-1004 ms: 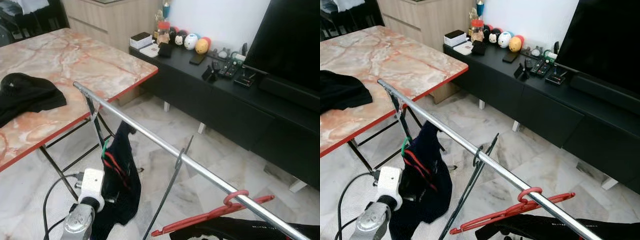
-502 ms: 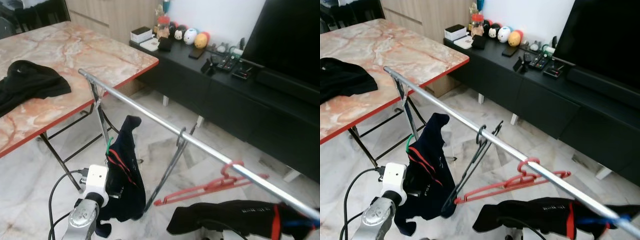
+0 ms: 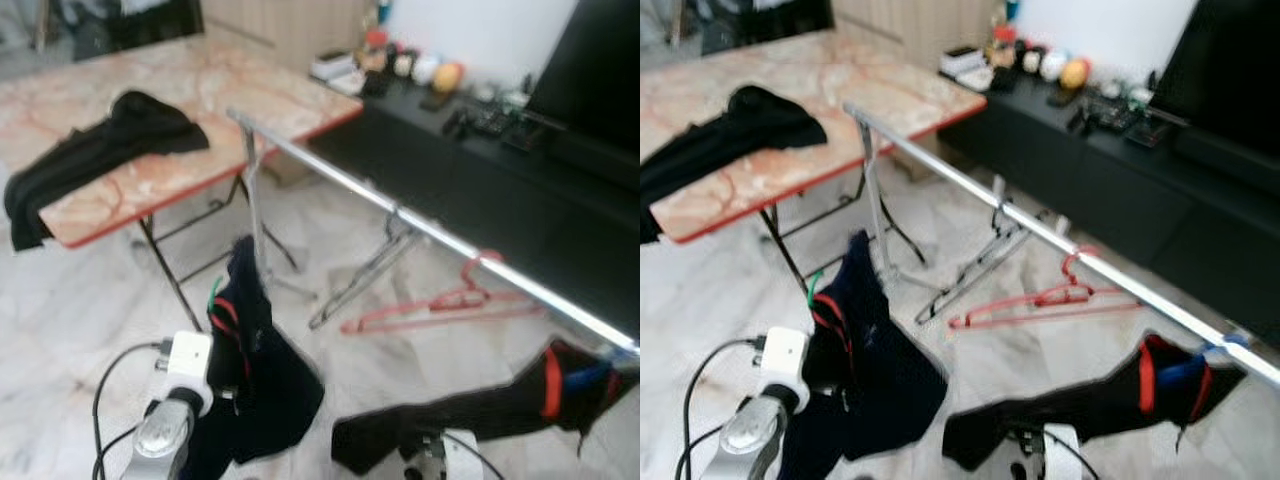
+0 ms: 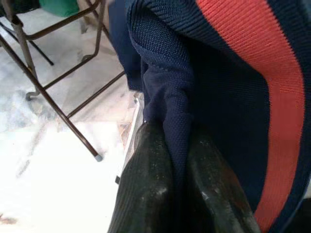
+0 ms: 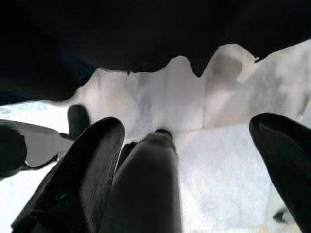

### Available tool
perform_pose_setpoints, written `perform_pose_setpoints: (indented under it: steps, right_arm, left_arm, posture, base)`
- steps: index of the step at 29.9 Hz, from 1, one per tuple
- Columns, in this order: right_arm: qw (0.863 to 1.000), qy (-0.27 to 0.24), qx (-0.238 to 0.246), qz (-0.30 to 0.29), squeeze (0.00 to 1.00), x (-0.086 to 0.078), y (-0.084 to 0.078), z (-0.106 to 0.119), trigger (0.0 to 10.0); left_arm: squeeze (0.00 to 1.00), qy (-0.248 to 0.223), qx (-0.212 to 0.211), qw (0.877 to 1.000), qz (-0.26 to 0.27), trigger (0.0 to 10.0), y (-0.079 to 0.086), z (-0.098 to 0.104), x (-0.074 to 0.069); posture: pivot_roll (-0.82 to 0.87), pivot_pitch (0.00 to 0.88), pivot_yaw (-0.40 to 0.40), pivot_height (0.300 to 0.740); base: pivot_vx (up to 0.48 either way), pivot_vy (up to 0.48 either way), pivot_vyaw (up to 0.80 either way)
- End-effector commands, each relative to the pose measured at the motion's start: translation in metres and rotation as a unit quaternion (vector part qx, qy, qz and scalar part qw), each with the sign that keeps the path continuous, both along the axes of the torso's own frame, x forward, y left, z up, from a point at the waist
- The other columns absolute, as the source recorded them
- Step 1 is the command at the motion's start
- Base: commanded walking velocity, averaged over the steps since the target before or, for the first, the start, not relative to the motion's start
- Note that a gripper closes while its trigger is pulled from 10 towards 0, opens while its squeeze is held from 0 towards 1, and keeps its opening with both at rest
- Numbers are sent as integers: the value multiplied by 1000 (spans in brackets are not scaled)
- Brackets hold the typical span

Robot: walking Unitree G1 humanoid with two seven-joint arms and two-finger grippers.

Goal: Hang hanger

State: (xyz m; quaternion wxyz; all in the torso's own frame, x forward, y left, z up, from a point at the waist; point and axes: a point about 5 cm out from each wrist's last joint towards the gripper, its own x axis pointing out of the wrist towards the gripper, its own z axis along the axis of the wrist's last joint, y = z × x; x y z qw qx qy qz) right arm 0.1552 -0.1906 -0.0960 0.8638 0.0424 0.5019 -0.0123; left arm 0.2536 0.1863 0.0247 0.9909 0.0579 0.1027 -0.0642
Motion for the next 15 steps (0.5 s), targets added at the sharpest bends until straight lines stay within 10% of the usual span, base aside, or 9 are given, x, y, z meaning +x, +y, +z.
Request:
perform_pose_setpoints:
  steps: [1,15]
  right_arm:
    - [1000,4,-4,-10,0,-3,-5,-1,10000]
    - [1000,2,-8,-11,0,-2,-6,0,10000]
  left_arm:
    - [0,-17,-1,1000,-2,10000,-2,4,3]
    - [0,5,1,1000,25,10000,2,-6,2]
  posture:
    - [28,0,-49,740]
    - [19,0,-50,740]
  base:
    - [-330,0,0]
    - [-160,0,0]
